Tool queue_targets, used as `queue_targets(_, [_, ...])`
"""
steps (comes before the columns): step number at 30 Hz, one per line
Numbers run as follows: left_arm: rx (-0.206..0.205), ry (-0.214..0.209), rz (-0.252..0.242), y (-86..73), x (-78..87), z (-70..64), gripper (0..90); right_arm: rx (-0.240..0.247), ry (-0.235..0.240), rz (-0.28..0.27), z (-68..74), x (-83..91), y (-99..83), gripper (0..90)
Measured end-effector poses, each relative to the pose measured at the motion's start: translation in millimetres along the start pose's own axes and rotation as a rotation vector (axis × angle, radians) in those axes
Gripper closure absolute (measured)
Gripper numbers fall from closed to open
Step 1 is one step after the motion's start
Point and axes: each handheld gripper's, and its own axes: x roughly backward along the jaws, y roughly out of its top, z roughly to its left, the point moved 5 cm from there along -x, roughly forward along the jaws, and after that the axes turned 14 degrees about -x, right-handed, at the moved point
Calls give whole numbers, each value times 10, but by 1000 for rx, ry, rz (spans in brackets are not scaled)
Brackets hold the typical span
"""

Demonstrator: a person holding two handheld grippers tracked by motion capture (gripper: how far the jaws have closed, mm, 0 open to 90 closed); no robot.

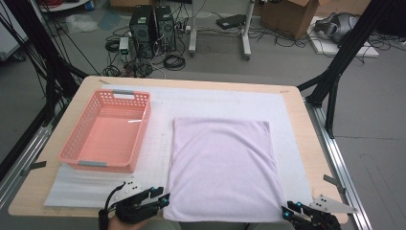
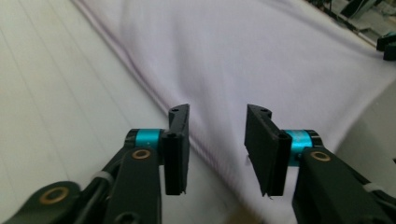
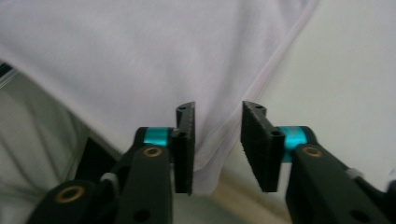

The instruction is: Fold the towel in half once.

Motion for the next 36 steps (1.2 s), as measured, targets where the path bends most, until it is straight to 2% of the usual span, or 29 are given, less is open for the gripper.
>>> queue_targets(5, [-78,7,-47,172,-216,162,525,36,-18,-77,-98,-62,179,605])
queue_targets(6, [-80,6,-54,205,-264,201,525,35,-18,-83,-127,-82,210,606])
queue_targets(11, [-53,11,-30,379,-520,412,537,27,-26,-109,-265,-202,374,625])
queue_targets(13, [-52,25,-16,463,-604,501,541,27,-26,-112,-304,-254,440,628])
queue_targets(17, [-35,58,-20,587,-750,690,528,23,-22,-114,-352,-358,554,628])
queue_targets(20, [-46,74,-17,614,-881,786,514,27,-12,-109,-358,-435,622,628])
queue_targets(22, [-53,83,4,622,-949,846,531,33,-11,-99,-358,-497,657,627])
queue_targets(28, [14,122,49,637,-1150,1071,561,33,-9,-97,-390,-643,780,630])
queue_targets(29, [20,118,76,622,-1187,1106,574,35,-10,-99,-399,-663,805,632])
queue_targets(31, [29,140,101,597,-1239,1173,576,35,-9,-97,-405,-705,851,632])
queue_targets(36, [24,173,132,583,-1317,1219,599,42,4,-93,-379,-769,922,632])
